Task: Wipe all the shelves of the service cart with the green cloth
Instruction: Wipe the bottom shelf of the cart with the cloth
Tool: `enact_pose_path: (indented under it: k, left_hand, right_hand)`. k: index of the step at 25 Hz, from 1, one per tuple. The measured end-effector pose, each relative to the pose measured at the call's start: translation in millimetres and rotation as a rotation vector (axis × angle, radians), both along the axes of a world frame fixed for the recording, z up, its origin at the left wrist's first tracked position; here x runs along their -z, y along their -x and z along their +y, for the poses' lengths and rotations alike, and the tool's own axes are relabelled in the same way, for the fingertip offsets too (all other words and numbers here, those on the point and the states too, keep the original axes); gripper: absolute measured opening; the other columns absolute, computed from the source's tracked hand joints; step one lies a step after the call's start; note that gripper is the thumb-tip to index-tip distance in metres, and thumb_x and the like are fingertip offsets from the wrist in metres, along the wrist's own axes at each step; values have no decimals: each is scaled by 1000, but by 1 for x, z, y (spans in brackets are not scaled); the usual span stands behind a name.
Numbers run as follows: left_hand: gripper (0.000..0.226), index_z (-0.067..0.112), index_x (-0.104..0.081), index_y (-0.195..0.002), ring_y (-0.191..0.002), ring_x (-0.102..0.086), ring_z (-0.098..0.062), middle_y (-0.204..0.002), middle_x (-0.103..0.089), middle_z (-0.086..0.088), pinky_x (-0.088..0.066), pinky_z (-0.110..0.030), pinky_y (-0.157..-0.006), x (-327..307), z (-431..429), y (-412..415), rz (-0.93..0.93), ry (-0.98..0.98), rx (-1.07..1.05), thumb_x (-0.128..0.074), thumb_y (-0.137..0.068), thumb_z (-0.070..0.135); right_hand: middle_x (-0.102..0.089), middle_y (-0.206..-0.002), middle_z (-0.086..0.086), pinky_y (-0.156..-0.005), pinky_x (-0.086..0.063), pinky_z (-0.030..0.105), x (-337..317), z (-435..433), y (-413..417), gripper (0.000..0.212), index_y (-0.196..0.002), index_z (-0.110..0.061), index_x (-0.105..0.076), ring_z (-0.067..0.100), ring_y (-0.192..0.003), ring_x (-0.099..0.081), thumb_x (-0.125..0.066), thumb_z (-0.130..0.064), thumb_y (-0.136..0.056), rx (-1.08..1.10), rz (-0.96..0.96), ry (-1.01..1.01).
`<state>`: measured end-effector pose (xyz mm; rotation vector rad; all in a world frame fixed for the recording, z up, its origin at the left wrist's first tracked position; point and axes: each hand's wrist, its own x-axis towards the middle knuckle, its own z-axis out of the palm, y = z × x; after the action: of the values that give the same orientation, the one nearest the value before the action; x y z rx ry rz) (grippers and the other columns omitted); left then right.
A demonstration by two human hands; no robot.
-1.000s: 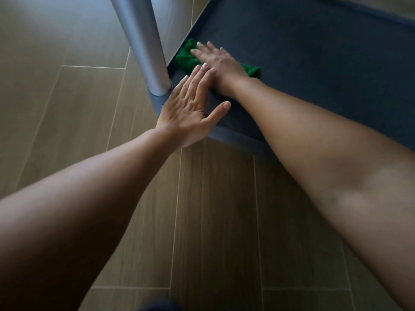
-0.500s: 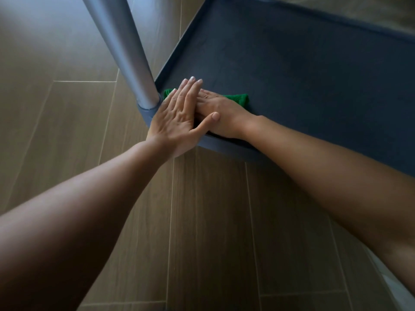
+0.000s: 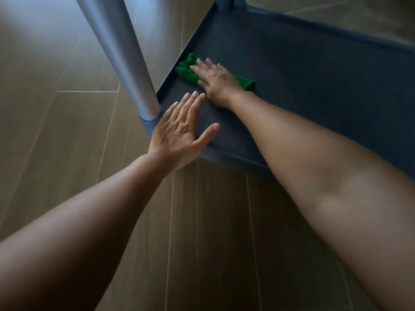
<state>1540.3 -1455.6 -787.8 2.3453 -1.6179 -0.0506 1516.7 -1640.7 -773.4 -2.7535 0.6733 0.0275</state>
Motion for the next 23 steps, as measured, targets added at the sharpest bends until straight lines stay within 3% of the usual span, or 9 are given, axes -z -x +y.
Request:
enact_pose_path:
  k: [8,12,15,18,23]
  left_hand:
    - [73,22,-7,-153,-147,-4,-8,-161,-11,1,-2,-28,-119,-2,-1,4,40,-40,-39,-4,-92,64]
    - [63,18,-15,-152,-148,-7,-16,-160,-14,-6,-7,-34,-118,-9,-10,22,0,-47,-56,-17,-100,53]
    - [61,17,-18,-152,-148,-2,-15,-161,-11,-4,-2,-32,-117,-16,-47,52,21,-32,133,-22,-101,50]
    - [62,22,-7,-153,-147,11,-13,-161,3,1,6,-32,-117,-10,-68,68,93,-58,130,-16,-100,52]
    - [66,24,-1,-153,-146,15,-11,-161,8,2,9,-32,-116,-2,-68,64,144,-76,82,-12,-97,58]
  right_hand:
    - [-23,-155,-2,-119,-5,28,2,49,139,47,-146,-21,-32,14,-146,-11,-43,-18,-100,-215,-102,-125]
    - [-22,-155,-6,-118,-1,25,-6,48,191,48,-144,-25,-34,9,-145,-6,-44,-14,-99,-217,-49,-262]
    - [-21,-155,-3,-120,-2,31,-7,44,201,49,-144,-24,-31,11,-145,-7,-45,-13,-99,-243,-39,-271]
    - [-33,-152,6,-119,-12,38,-4,39,197,46,-142,-15,-40,20,-143,-21,-49,-14,-97,-243,-71,-243]
    - [-24,-155,5,-117,-6,29,8,5,178,48,-147,-15,-31,18,-145,-16,-40,-16,-100,-128,-109,-132]
